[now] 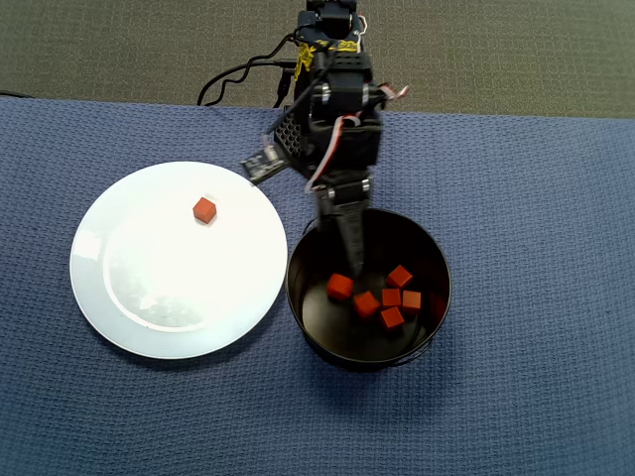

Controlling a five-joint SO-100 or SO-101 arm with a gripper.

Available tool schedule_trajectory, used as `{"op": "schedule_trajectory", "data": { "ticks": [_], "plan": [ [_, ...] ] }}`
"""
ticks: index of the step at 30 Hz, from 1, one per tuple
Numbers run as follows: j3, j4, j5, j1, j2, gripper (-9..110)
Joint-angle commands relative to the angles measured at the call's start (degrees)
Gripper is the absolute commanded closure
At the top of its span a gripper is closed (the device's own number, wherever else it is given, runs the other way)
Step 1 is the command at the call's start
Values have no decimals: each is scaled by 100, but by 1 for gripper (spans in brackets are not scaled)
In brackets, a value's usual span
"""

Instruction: Pick up the red cubes from the white plate and place them in the black recipient

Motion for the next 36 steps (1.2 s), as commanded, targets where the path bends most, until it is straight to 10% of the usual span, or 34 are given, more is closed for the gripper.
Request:
{"op": "schedule_trajectory", "data": {
  "ticks": [1,11,36],
  "plan": [
    [-220,79,-1169,967,79,52],
    [1679,-659,-3735,3727,782,78],
    [4069,-3419,-8139,5344,149,76]
  ]
}}
